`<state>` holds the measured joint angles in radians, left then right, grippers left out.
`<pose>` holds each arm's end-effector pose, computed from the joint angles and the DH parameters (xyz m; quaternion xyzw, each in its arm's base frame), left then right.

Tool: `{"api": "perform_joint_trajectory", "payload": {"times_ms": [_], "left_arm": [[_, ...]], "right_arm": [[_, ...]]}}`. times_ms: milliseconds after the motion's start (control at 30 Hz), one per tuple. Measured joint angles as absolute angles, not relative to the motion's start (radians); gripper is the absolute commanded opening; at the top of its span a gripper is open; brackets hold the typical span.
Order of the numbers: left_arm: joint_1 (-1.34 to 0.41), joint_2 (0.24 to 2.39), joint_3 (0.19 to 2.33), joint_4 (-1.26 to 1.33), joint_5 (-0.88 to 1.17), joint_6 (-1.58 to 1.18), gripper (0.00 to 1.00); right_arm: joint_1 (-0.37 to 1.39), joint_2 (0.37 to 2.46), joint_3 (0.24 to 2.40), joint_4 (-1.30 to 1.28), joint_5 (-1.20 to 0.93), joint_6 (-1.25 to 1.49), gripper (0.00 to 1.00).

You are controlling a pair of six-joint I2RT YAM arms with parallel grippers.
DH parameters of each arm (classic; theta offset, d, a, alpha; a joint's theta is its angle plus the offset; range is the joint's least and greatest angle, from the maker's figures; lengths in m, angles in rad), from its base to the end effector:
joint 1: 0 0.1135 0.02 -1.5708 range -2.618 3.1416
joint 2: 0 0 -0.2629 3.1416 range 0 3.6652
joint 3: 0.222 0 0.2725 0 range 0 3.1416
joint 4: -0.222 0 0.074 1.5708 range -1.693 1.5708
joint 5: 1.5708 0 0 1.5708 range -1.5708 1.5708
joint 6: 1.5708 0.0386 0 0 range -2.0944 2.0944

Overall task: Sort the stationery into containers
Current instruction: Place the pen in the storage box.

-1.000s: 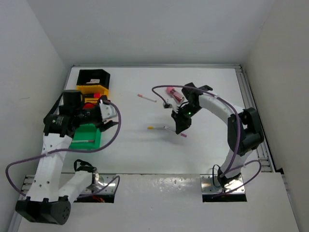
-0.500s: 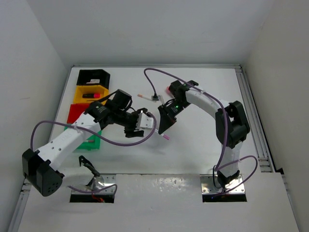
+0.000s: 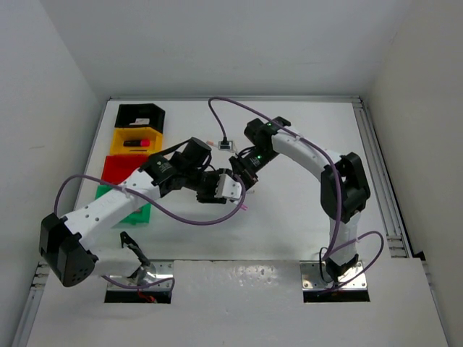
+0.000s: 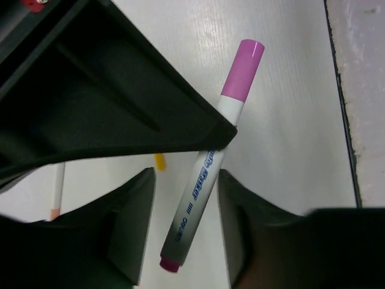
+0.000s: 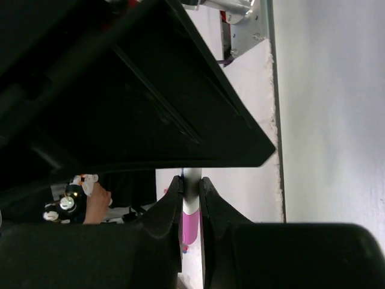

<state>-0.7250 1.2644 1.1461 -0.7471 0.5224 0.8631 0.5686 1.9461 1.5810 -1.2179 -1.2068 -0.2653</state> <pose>0.1979 -0.2010 0.3106 0.7091 0.5719 -0.2187 0.3496 0.3050 0.2377 0.2315 0.3303 -0.7543 -0.5602 0.0907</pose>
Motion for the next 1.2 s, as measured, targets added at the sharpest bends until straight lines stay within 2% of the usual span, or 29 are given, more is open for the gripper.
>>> {"api": "perform_joint_trajectory", "payload": {"times_ms": [100, 133, 167, 200, 267, 333, 367, 500, 667, 867, 1000, 1200], "left_arm": [[-0.735, 1.272, 1.146, -0.751, 0.520, 0.861, 0.28], [-0.735, 1.273, 1.147, -0.767, 0.522, 0.863, 0.11], [-0.735, 1.273, 1.146, -0.797, 0.530, 0.862, 0.06], [-0.735, 1.272, 1.145, -0.804, 0.526, 0.862, 0.01], [-0.722, 1.271, 1.149, -0.793, 0.523, 0.849, 0.00], [-0.680, 1.261, 1.148, -0.793, 0.524, 0.828, 0.00], [-0.649, 1.252, 1.148, -0.794, 0.524, 0.817, 0.00], [-0.468, 1.163, 1.106, -0.809, 0.506, 0.785, 0.00], [-0.215, 1.084, 1.032, -0.899, 0.434, 0.830, 0.00], [0.155, 1.142, 1.028, -1.023, 0.393, 1.009, 0.00], [0.333, 1.197, 1.027, -1.092, 0.381, 1.152, 0.00], [0.476, 1.293, 1.047, -1.177, 0.333, 1.335, 0.06]], "right_arm": [[0.572, 1.946, 1.589, -1.228, -1.219, -0.264, 0.02], [0.572, 1.946, 1.590, -1.229, -1.217, -0.264, 0.11], [0.570, 1.946, 1.591, -1.230, -1.216, -0.265, 0.21], [0.563, 1.946, 1.592, -1.234, -1.215, -0.258, 0.38], [0.555, 1.946, 1.596, -1.250, -1.215, -0.258, 0.48], [0.542, 1.946, 1.600, -1.267, -1.214, -0.262, 0.53], [0.527, 1.946, 1.602, -1.278, -1.214, -0.266, 0.61], [0.392, 1.935, 1.579, -1.287, -1.189, -0.287, 0.61], [0.232, 1.838, 1.415, -1.261, -1.115, -0.315, 0.61], [0.245, 1.747, 1.299, -1.218, -1.029, -0.341, 0.60], [0.246, 1.713, 1.235, -1.159, -0.987, -0.336, 0.60], [0.247, 1.693, 1.182, -1.045, -0.897, -0.292, 0.60]]}}
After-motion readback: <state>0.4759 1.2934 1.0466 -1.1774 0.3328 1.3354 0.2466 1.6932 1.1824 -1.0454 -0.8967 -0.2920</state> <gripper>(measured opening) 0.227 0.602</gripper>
